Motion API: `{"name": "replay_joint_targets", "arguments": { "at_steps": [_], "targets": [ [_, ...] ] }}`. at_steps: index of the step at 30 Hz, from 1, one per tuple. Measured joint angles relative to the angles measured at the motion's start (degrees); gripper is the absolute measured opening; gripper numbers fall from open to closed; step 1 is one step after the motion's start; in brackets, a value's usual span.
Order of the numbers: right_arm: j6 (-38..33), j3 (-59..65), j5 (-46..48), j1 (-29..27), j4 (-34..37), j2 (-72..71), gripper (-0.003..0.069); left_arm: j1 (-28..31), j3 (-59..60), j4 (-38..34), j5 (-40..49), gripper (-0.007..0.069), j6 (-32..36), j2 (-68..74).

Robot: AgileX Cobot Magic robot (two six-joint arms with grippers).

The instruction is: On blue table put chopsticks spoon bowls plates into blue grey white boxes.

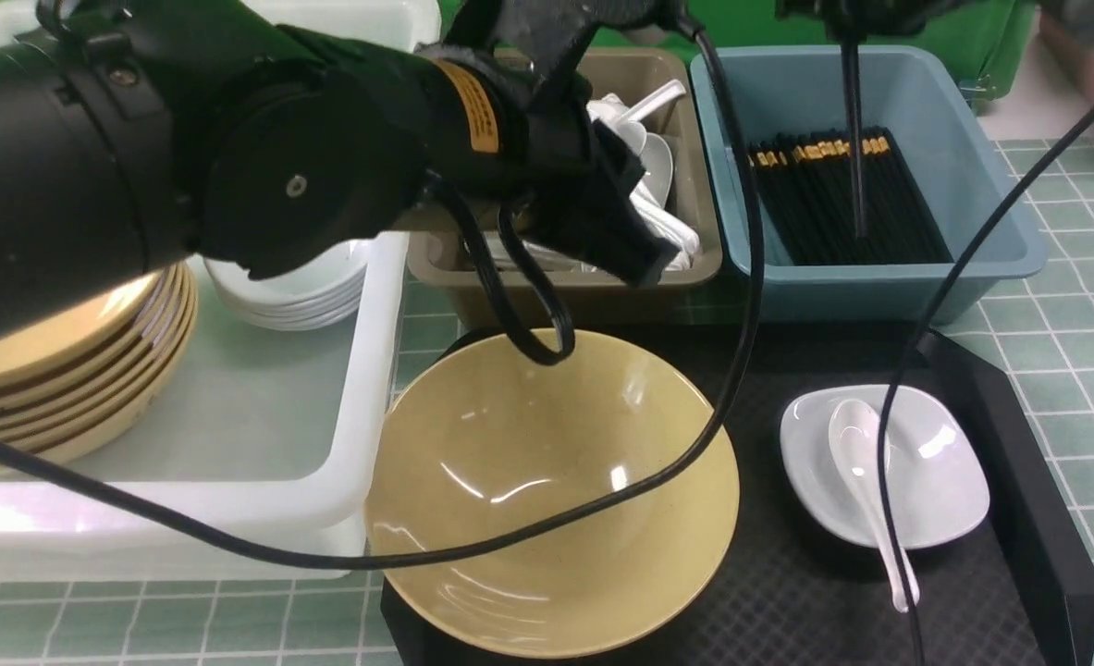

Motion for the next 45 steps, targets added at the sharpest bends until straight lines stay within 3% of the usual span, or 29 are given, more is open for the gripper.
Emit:
{"name": "replay_joint_targets", "arguments": {
  "at_steps": [3,9,11,14,19,25,27,35,45],
  "targets": [
    [0.8,0.1,-0.6,0.0,0.1,2.6,0.0180,0.0,0.0,0.0,4.2,0.0001,0.0,0.0],
    [-2.4,-0.4,6.3,0.0,1.4,2.2,0.0335,0.0,0.1,-0.1,12.4,0.0001,0.0,-2.2],
    [-9.1,-1.5,15.6,0.0,4.5,0.4,0.0422,0.0,0.1,-0.1,16.4,0.0001,0.0,-5.1],
    [-17.0,-1.7,24.6,0.0,8.2,-2.2,0.0462,0.0,0.1,-0.1,21.7,0.0001,-0.1,-9.2],
    [-21.6,5.2,27.1,0.0,13.5,-9.2,0.0470,0.0,0.7,-0.2,26.0,0.0001,0.0,-13.3],
    [-23.2,23.2,27.1,0.7,16.3,-20.9,0.0470,0.0,6.6,-0.8,26.3,0.0001,0.0,-17.7],
    [-23.3,34.5,26.9,1.2,16.6,-26.6,0.0470,0.0,9.5,-0.9,25.2,0.0001,0.0,-18.5],
    [-18.4,60.1,13.8,4.3,16.7,-35.2,0.0471,0.0,16.8,-2.0,20.3,0.0001,0.0,-18.7],
    [-12.9,67.7,1.3,10.8,16.8,-32.5,0.0471,0.0,17.2,-2.4,18.2,0.0001,0.0,-18.7]
  ]
}}
